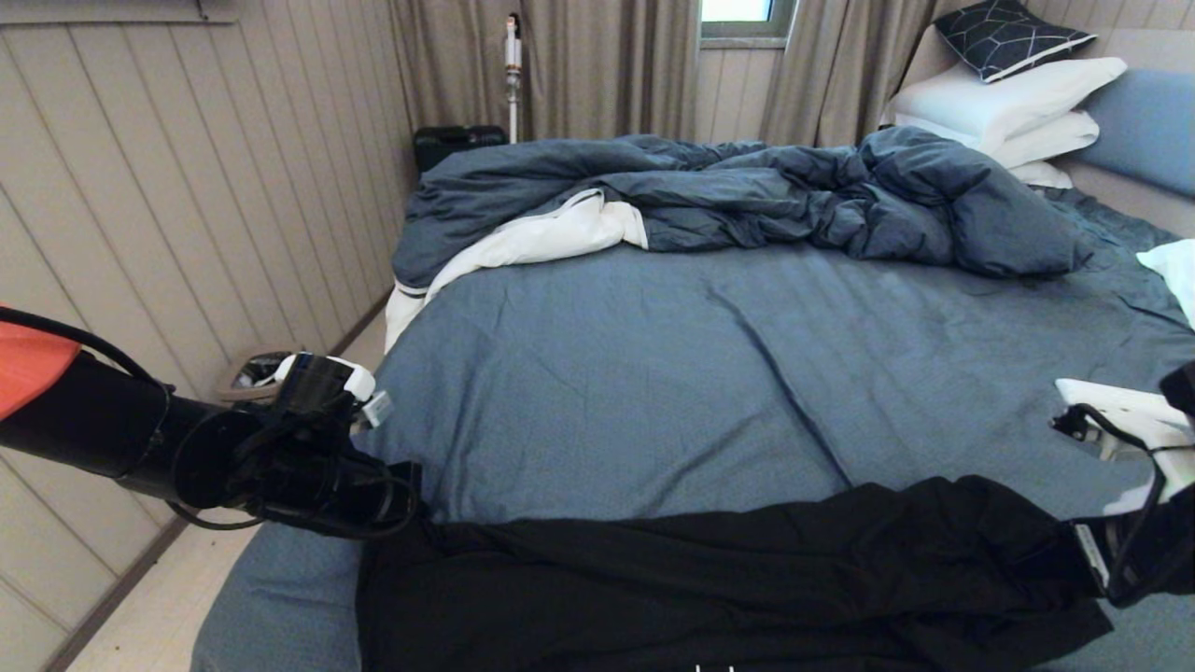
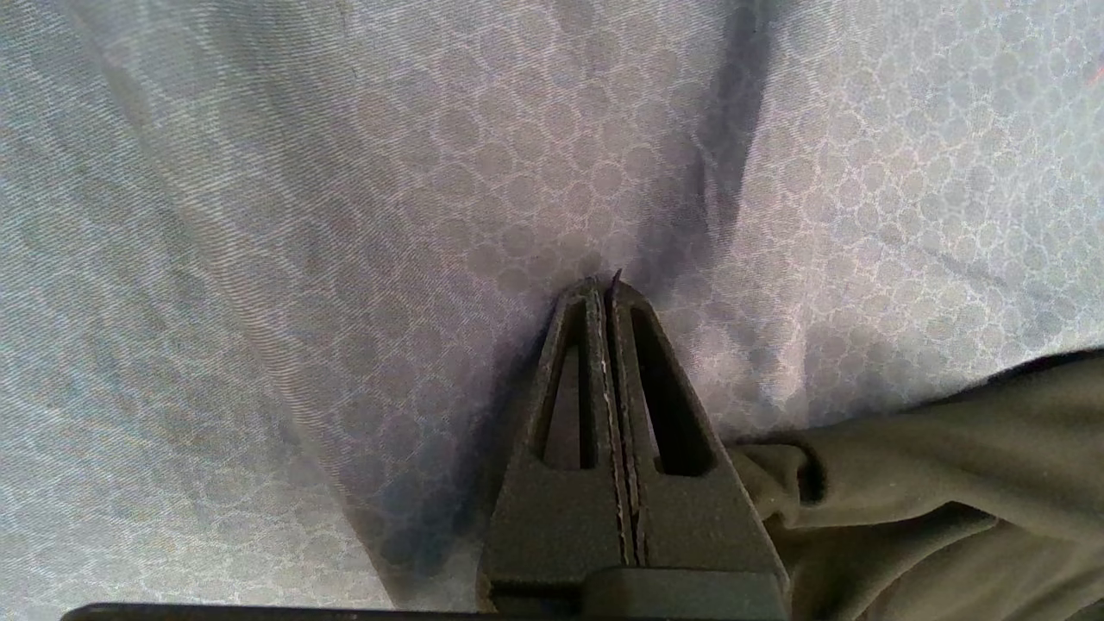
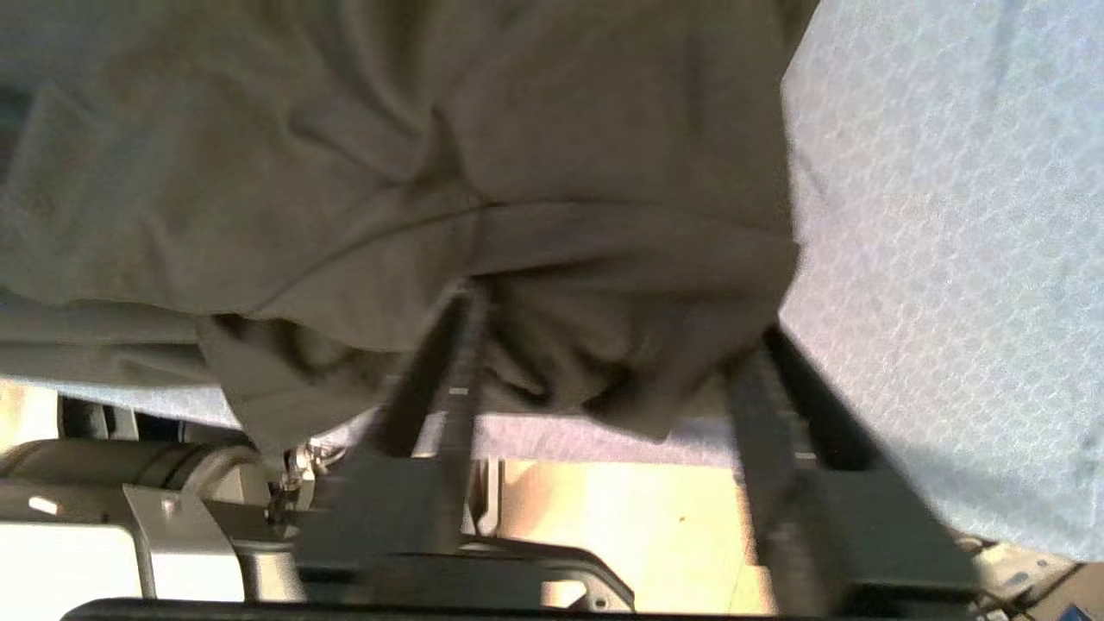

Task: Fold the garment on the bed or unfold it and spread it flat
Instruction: Fold the black T-shirt

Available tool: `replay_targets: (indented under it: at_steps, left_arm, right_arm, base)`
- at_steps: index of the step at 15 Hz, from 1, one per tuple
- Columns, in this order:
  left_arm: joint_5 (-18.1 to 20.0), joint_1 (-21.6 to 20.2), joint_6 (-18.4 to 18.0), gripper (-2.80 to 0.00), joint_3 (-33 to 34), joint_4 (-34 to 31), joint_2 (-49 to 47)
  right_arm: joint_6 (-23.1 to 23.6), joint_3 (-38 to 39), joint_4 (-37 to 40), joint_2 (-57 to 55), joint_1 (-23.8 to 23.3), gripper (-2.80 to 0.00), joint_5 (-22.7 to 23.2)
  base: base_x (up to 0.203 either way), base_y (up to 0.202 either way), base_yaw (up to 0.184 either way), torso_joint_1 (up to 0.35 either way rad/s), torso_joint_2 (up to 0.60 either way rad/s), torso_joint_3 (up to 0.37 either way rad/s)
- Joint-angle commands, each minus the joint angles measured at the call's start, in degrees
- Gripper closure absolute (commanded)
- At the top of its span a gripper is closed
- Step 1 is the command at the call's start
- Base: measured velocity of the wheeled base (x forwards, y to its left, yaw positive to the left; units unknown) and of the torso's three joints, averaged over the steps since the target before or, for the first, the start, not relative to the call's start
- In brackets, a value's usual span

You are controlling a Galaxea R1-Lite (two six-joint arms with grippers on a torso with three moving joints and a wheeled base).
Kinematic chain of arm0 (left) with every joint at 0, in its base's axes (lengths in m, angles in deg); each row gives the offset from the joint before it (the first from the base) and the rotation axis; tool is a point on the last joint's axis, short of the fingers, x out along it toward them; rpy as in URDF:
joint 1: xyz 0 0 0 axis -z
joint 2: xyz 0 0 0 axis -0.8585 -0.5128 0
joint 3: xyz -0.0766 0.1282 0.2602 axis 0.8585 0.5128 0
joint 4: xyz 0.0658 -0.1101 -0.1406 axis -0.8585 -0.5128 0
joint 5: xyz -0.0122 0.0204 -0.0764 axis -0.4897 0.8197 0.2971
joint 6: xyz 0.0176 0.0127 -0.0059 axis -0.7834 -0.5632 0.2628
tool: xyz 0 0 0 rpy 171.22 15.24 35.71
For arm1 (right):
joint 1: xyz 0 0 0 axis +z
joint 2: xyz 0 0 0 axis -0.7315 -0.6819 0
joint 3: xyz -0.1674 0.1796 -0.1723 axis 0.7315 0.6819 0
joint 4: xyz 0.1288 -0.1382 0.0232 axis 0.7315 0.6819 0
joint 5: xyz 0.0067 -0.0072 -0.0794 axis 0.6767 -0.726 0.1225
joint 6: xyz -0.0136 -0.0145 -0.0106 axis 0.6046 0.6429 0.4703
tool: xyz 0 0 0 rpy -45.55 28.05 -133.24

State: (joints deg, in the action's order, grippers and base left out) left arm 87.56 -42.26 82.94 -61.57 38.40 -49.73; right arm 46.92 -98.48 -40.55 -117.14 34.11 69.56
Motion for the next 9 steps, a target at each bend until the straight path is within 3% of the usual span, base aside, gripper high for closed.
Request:
replay_targets:
  at_steps: [1,9]
  left_arm:
    - [0.09,-0.08,0.12,0.0,0.0,0.0,0.01]
    - [0.09,-0.01,0.12,0.0,-0.09,0.0,-0.34]
  right_arm:
    - [-0.05,-0.99,0.31,0.24,0.02,-2.8,0.13]
    - [-0.37,-5.97,4.75,-2.45,-0.02,-2.8,-0.08]
  base:
    - [0.0,0.0,0.0,0.0,0.0,0.0]
    - [0.0,0.0,0.0,0.0,0.0,0.0]
